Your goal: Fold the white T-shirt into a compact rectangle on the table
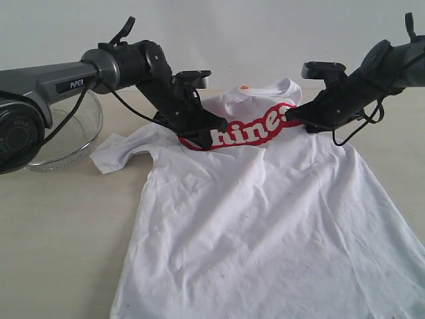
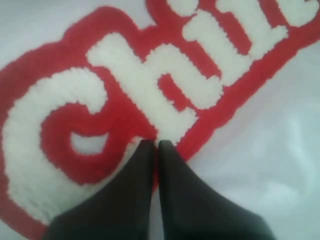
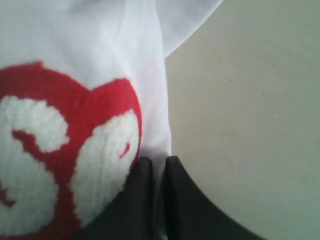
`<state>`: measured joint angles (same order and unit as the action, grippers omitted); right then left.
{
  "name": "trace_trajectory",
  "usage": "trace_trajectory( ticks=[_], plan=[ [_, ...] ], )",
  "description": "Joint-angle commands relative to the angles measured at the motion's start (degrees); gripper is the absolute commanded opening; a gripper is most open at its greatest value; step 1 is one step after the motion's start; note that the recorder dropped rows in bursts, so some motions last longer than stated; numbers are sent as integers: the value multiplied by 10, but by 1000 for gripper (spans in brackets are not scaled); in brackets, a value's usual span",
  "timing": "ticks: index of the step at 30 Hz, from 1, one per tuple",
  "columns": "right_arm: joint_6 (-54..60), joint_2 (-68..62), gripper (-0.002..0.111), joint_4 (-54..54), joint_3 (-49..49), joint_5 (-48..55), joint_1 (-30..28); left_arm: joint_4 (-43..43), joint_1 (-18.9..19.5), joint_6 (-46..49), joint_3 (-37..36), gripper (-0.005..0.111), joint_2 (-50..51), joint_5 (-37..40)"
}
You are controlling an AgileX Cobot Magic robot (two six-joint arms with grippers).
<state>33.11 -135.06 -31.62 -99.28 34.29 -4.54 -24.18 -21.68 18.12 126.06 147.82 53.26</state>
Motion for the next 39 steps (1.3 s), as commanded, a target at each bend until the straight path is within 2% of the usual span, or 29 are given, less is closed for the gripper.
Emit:
trace_trajectory(
  ticks=[1,7,12,16,19,24,26,29,30,31,32,37,39],
  plan=[
    [0,15,0,13,-1,19,2,13,-1,-7,2,4,3,8],
    [-3,63,0,7,-1,23,5,38,-1,-21,2,4,5,9],
    [34,87,0,-88,-1,81,9,48,-1,-22,2,4,5,15],
    [35,86,0,-98,-1,166,54,49,2,-22,2,4,5,14],
    [39,86,0,-96,0,192,105,52,5,-22,2,4,5,20],
    [27,75,1,-72,0,189,142,52,5,-22,6,4,5,37],
    [27,64,9,-69,0,192,146,52,5,-22,9,4,5,40],
    [27,50,38,-71,0,199,148,55,8,-22,9,4,4,41],
    [30,47,54,-75,0,201,148,56,8,-22,9,4,4,41],
    [32,46,62,-77,0,203,148,58,10,-22,9,4,4,41],
    [34,46,65,-78,0,203,148,58,11,-23,9,4,3,41],
    [58,52,43,-104,0,196,148,58,28,-35,9,4,-6,46],
    [63,57,42,-104,0,195,148,58,38,-40,9,4,-9,52]
  ],
)
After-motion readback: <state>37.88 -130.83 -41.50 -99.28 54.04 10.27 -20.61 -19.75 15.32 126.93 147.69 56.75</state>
